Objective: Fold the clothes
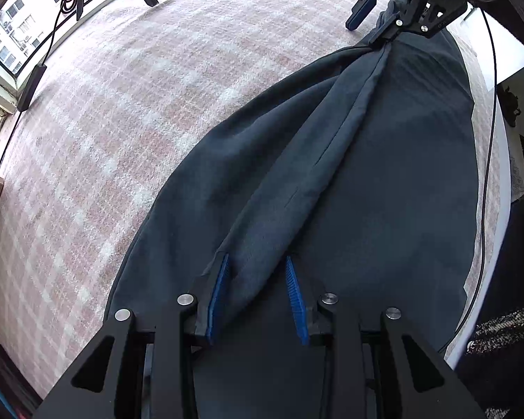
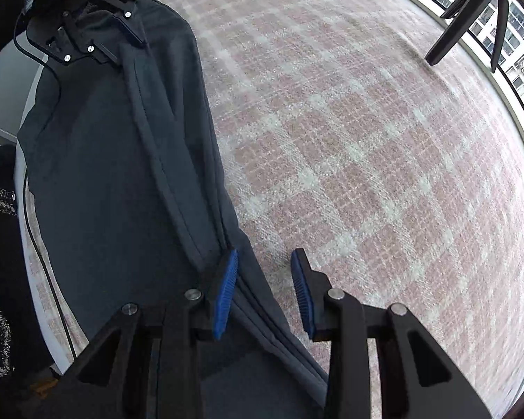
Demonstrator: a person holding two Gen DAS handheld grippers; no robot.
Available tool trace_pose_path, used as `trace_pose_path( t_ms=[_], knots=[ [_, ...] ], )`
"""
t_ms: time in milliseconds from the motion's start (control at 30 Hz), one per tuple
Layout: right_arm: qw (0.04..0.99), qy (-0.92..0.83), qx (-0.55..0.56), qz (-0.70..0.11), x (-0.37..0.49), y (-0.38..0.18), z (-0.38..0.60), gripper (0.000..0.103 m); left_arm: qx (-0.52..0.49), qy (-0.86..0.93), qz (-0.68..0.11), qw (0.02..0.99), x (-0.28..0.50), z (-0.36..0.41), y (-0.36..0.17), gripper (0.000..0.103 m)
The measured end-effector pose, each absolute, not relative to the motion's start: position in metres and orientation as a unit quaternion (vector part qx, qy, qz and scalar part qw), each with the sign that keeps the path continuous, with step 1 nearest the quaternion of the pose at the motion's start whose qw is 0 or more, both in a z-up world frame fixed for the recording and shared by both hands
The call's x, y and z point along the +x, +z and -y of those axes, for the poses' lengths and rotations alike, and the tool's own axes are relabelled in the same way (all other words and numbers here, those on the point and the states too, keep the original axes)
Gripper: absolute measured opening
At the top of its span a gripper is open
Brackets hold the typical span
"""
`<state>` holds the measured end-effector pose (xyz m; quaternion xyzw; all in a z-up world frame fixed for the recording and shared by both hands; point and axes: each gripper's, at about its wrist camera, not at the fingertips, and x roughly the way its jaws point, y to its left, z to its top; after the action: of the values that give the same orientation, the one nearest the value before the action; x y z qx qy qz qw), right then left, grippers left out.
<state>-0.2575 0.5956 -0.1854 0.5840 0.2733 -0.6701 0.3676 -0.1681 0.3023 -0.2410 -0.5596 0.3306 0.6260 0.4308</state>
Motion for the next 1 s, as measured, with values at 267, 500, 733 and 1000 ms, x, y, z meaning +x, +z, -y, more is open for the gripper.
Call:
trace_pose_path(
  t_ms=[267, 500, 733, 1000],
  knots=[
    [0.363, -0.664, 0.603, -0.252, -0.245, -0.177, -0.631, 0.032, -0.558, 0.627, -0.331, 0.432, -0.155, -0.292, -0.242, 0.032],
    [0.348, -0.67, 0.589, -0.289, -0.224, -0.181, -0.632, 0.022, -0.558, 0.626, -0.331, 0.432, -0.144, -0.283, -0.242, 0.033],
    [0.336, -0.676, 0.571, -0.321, -0.19, -0.215, -0.503, 0.006, -0.557, 0.626, -0.334, 0.432, -0.134, -0.272, -0.243, 0.033],
    [0.264, -0.714, 0.553, -0.34, -0.136, -0.23, -0.455, 0.002, -0.561, 0.63, -0.331, 0.423, -0.125, -0.256, -0.244, 0.036]
  ],
)
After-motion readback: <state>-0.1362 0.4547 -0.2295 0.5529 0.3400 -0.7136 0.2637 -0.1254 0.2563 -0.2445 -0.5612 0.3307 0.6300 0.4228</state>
